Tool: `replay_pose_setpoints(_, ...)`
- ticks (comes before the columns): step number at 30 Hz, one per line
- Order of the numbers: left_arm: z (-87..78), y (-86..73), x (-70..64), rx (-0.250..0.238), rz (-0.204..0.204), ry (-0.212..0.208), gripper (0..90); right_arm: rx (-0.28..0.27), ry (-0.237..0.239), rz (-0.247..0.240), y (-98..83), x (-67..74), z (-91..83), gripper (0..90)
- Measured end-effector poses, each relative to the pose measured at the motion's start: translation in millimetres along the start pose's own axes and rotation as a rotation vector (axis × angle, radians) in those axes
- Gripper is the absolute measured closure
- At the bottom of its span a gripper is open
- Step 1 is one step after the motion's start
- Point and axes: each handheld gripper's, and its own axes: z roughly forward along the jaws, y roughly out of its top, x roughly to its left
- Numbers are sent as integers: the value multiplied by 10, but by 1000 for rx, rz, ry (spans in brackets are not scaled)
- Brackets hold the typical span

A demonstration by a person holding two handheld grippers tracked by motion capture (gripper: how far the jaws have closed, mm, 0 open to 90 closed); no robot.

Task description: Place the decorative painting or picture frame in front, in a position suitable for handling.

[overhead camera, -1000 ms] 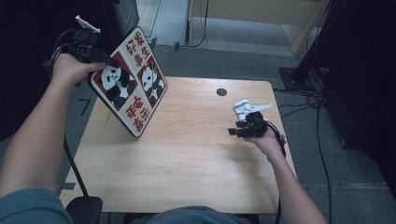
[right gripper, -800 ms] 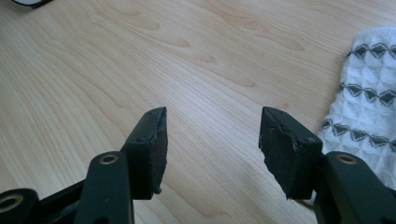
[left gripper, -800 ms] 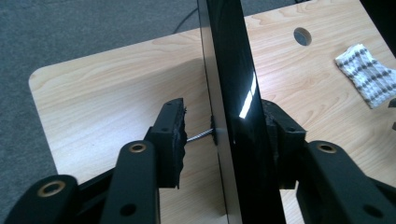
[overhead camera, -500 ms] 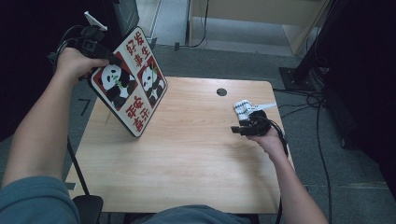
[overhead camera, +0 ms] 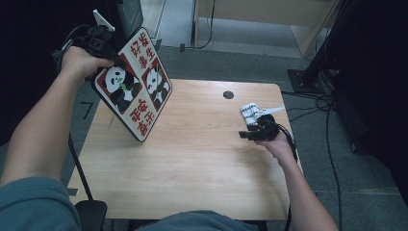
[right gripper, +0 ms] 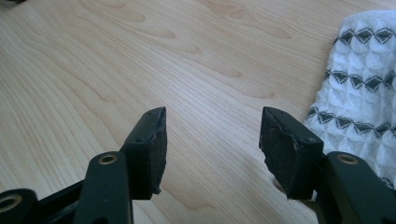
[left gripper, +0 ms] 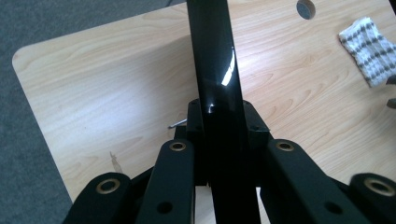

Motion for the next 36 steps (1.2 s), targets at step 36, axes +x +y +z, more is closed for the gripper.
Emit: replay_pose_setpoints(36, 7, -250, -1492, -18, 197, -103, 805, 17, -38, 7, -70, -23, -70, 413)
